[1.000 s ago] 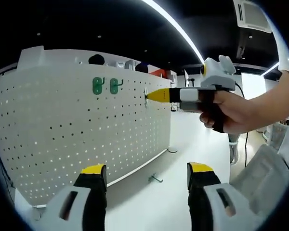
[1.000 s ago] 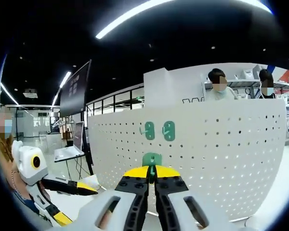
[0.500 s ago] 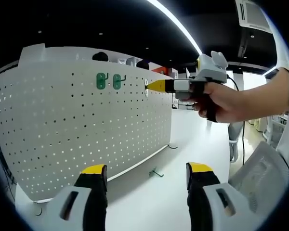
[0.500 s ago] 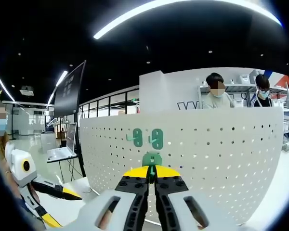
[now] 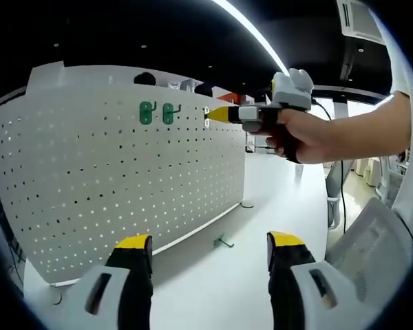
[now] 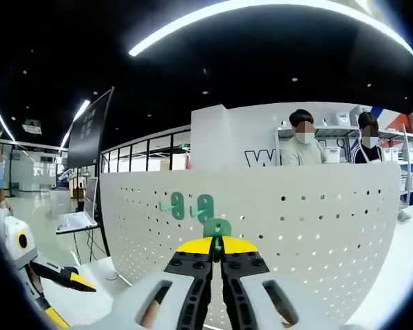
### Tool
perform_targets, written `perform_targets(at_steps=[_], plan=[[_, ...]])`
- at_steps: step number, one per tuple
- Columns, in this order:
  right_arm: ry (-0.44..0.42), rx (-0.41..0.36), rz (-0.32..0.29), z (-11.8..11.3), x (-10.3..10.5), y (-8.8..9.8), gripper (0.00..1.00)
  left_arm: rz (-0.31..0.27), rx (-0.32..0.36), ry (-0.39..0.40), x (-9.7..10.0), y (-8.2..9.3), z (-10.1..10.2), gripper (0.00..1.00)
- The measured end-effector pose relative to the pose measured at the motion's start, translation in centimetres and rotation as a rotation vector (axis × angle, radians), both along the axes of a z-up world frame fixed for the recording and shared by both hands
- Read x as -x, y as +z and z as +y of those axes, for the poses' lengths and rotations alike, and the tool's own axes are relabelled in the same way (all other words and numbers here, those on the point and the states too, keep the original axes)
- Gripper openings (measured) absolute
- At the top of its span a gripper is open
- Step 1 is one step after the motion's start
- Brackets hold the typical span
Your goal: Insert the hook assembly into the mounting plate slot until the hook locks in place.
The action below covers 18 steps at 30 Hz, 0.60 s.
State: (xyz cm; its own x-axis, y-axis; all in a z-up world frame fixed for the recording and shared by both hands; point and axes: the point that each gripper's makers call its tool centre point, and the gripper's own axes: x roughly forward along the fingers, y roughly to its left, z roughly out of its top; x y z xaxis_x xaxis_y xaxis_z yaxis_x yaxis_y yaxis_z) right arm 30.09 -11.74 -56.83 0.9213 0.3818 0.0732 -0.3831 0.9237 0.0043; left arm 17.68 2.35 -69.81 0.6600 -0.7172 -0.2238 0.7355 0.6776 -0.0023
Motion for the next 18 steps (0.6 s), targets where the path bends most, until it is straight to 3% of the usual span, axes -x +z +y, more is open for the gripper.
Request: perform_targets(at_steps=[18], plan=[[-0.034, 0.03, -0.039, -0.4, -2.3, 1.1, 0.0, 0.014, -0.008, 0.027, 0.4, -0.5, 1.3, 0.69]])
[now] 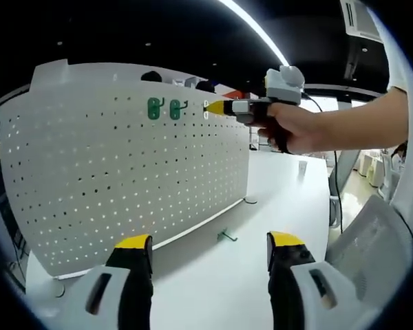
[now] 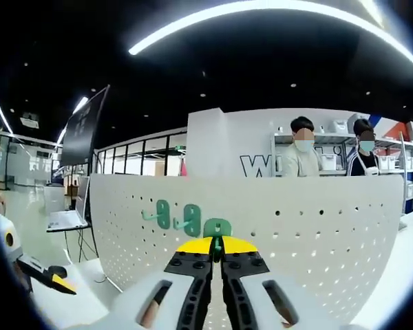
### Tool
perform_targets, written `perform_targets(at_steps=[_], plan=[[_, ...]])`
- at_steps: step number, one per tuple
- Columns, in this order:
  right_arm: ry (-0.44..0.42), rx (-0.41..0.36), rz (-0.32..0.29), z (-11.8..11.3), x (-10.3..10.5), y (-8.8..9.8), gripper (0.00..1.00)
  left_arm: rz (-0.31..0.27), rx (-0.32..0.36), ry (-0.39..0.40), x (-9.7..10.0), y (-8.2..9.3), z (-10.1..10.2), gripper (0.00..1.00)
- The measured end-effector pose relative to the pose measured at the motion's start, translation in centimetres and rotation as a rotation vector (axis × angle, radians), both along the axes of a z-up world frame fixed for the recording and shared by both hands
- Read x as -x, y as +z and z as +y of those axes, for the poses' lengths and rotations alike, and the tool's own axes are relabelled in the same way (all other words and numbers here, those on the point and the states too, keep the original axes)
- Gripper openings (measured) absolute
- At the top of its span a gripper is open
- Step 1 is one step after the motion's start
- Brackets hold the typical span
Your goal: Insert the hook assembly into the mounting plate slot until the hook locks in place.
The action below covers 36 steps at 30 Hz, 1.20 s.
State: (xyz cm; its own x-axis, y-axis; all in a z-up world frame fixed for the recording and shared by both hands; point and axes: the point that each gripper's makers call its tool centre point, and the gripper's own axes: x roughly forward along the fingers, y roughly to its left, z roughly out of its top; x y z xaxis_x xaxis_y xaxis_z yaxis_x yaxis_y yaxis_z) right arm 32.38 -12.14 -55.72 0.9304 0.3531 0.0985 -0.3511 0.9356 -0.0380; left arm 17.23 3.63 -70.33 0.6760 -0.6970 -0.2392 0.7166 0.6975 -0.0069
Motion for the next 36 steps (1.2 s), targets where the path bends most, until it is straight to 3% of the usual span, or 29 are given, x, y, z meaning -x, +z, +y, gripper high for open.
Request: perform_targets(at_steps=[20, 36], plan=[[-0.043, 0.052, -0.052, -0.3, -2.5, 0.8, 0.0, 0.018, -0.023, 0.02, 0.2, -0.7, 1.1, 0.68], [-0.037, 0.079, -0.067, -0.4, -3.2, 0.9, 0.01, 0.034, -0.038, 0.03, 0.1, -1.1, 1.5, 0.68]])
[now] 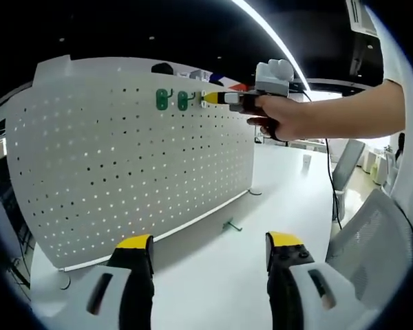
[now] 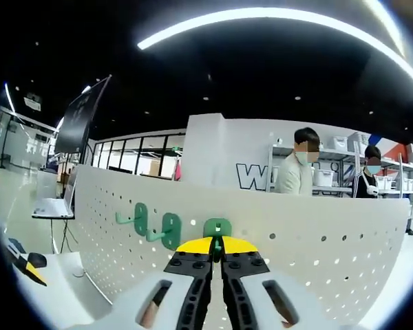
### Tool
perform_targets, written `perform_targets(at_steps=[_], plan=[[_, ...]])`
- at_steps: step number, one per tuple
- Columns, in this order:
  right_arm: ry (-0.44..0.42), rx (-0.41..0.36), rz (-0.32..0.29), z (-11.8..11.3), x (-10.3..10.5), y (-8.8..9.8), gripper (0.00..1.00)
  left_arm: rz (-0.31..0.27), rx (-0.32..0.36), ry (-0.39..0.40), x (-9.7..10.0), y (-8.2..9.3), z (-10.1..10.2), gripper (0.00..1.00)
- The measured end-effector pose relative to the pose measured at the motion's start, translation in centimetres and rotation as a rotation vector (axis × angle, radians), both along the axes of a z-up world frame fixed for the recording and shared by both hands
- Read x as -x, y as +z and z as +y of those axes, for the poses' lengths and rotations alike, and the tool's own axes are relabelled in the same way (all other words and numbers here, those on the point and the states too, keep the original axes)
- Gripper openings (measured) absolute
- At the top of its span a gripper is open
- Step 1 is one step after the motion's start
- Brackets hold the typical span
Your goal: Insert the hook assembly into the mounting plate slot until the hook locks in place.
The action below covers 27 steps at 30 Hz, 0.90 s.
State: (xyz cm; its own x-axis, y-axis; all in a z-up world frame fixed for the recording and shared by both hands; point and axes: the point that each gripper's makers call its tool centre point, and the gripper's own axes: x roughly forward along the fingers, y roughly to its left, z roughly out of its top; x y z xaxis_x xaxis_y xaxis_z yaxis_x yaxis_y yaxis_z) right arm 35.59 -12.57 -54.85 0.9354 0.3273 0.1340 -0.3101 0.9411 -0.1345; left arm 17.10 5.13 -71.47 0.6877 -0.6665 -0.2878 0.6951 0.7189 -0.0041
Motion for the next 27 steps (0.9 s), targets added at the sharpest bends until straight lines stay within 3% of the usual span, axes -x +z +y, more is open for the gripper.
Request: perform_targets(at_steps=[15, 20, 27], plan=[[-0.025, -0.005, 0.003, 0.24, -0.39, -0.21, 0.01, 0.008, -0.008, 0.016, 0.13, -0.25, 0.62, 0.66], [-0.082, 0.057, 0.001, 0.39, -0.49, -0.27, 0.01, 0.01, -0.004, 0.02, 0.17, -0.37, 0.72, 0.66], [-0.15, 0.045, 0.004, 0.38, -0.57, -0.3, 0.01, 0.017, 0.005, 0.023, 0.31, -0.51, 0.78, 0.65]])
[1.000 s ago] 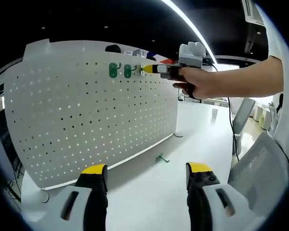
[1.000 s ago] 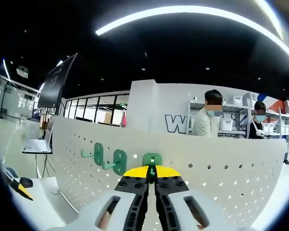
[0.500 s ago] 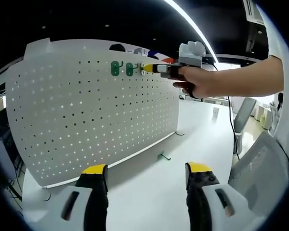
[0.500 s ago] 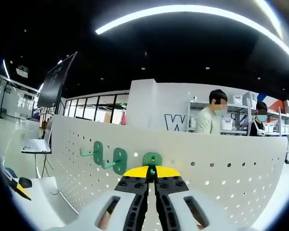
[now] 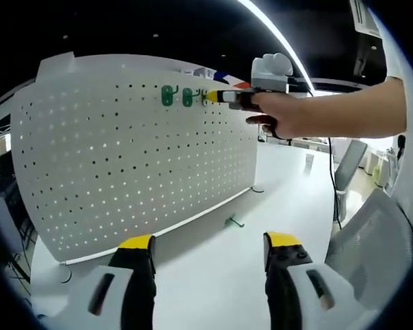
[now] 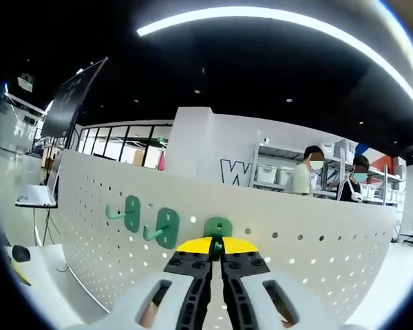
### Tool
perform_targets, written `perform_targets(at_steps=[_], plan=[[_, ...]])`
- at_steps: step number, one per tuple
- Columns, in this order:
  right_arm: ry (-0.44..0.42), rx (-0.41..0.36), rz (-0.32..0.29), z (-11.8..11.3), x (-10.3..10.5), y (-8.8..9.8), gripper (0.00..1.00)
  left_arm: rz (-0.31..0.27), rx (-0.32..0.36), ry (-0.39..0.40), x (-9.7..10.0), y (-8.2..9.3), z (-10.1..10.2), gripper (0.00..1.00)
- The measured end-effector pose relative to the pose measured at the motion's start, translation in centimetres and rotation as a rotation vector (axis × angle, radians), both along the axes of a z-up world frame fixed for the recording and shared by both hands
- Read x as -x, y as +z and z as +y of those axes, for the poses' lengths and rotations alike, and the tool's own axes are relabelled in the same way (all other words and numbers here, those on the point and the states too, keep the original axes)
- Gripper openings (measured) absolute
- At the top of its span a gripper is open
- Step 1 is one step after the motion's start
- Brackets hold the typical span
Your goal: Insert the hook assembly into the mounting plate slot until the hook locks in place.
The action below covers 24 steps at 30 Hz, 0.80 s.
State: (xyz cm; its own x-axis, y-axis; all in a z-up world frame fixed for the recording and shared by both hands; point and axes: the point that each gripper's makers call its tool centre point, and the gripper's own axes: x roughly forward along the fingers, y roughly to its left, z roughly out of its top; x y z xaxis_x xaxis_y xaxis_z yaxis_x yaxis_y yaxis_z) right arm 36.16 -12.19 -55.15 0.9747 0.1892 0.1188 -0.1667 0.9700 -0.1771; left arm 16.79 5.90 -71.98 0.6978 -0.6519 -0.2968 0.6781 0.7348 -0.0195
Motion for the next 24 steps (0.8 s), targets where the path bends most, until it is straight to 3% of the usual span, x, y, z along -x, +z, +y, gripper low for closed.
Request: perform_targets(at_steps=[7, 20, 24], plan=[[-0.055, -0.08, -0.013, -0.22, -0.07, -0.24, 0.01, -0.001, 0.017, 0.009, -0.12, 0.23, -0.04, 0.64], [-0.055, -0.088, -0.017, -0.21, -0.04, -0.26, 0.02, -0.004, 0.027, 0.005, 0.0, 0.38, -0.31, 0.64], [-0.031, -0.101, 0.008, 0.0, 0.07, -0.57, 0.04, -0.005, 0.028, 0.01, -0.06, 0.42, -0.09, 0.64]])
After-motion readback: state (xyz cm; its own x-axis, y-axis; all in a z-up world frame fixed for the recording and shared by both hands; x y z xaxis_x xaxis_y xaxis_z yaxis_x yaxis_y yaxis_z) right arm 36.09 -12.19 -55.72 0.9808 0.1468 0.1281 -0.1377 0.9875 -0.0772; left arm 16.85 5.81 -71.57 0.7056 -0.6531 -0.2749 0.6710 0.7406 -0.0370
